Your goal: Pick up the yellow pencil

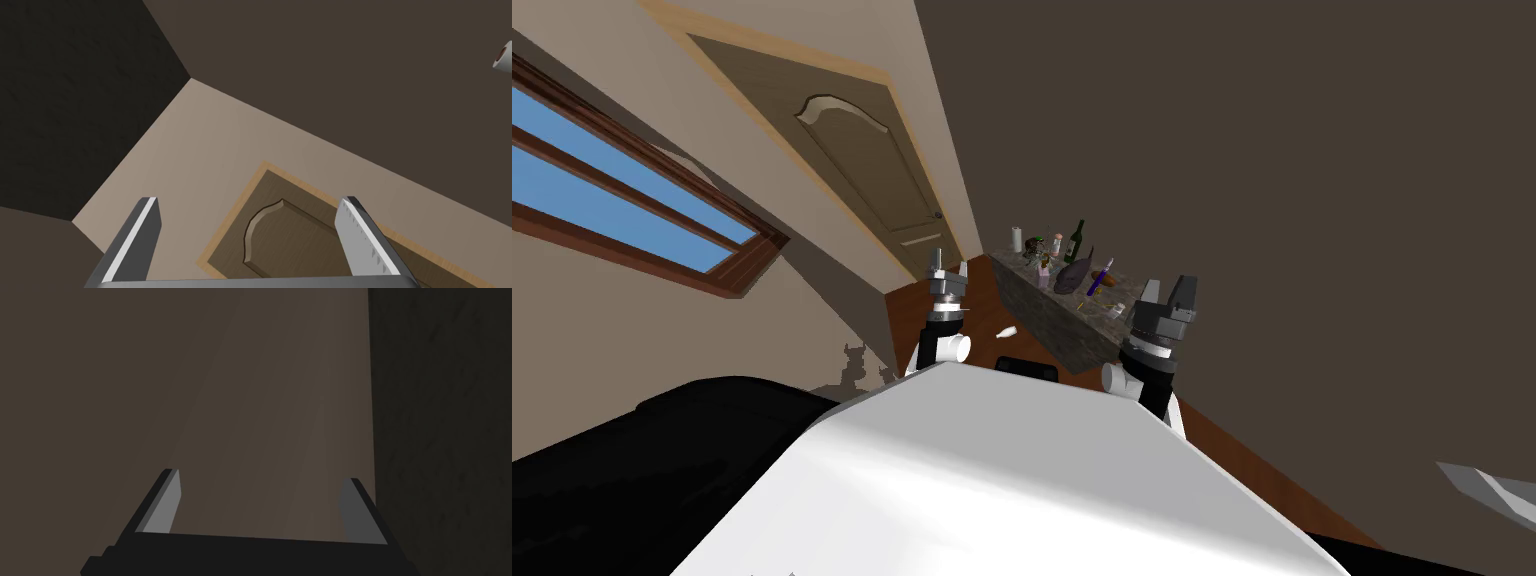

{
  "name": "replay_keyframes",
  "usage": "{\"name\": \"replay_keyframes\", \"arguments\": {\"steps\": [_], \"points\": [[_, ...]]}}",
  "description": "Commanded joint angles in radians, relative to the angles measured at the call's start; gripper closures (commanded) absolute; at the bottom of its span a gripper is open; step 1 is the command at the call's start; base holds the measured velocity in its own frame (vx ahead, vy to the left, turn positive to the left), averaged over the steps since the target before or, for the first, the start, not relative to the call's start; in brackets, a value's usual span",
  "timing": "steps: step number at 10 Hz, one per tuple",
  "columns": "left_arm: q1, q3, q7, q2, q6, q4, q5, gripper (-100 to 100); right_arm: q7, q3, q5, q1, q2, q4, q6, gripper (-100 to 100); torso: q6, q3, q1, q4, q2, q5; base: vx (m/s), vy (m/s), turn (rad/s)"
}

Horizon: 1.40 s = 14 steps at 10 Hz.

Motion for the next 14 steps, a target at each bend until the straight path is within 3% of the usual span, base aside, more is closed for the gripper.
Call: {"name": "replay_keyframes", "arguments": {"steps": [1,5,9,10,11,12,13,14], "points": [[0.0,0.0,0.0,0.0,0.0,0.0,0.0,0,-0.008,0.003,0.001,-0.013,-0.028,0.001,0.007,-100,0.0,0.0,0.0,0.0,0.0,0.0,0.008,0.001,-0.073],[0.0,0.0,0.0,0.0,0.0,0.0,0.0,0,-0.063,0.016,0.008,-0.094,-0.113,0.023,0.063,-100,0.0,-0.001,0.0,0.0,-0.001,0.0,0.018,0.005,-0.156],[0.0,0.0,0.0,0.0,0.0,0.0,0.0,0,-0.165,0.02,0.024,-0.221,-0.18,0.091,0.187,-100,0.0,-0.002,0.001,-0.001,-0.003,0.0,0.035,0.016,-0.253],[0.0,0.0,0.0,0.0,0.0,0.0,0.0,0,-0.168,0.02,0.024,-0.236,-0.18,0.091,0.187,-100,0.0,-0.002,0.001,-0.001,-0.004,0.0,0.031,0.028,-0.079],[0.0,0.0,0.0,0.0,0.0,0.0,0.0,0,-0.201,0.019,0.03,-0.275,-0.194,0.116,0.229,-100,0.0,-0.002,0.001,-0.001,-0.003,0.0,0.025,0.024,-0.165],[0.0,0.0,0.0,0.0,0.0,0.0,0.0,0,-0.201,0.019,0.03,-0.278,-0.194,0.116,0.229,-100,0.0,-0.001,0.001,-0.001,-0.002,0.0,0.017,0.023,-0.092],[0.0,0.0,0.0,0.0,0.0,0.0,0.0,0,-0.237,0.016,0.035,-0.317,-0.207,0.144,0.268,-100,0.0,-0.001,0.001,0.0,-0.002,0.0,0.024,0.022,-0.211],[0.0,0.0,0.0,0.0,0.0,0.0,0.0,0,-0.237,0.016,0.035,-0.322,-0.207,0.144,0.275,-100,0.0,-0.001,0.001,-0.001,-0.002,0.0,0.019,0.026,-0.105]]}}
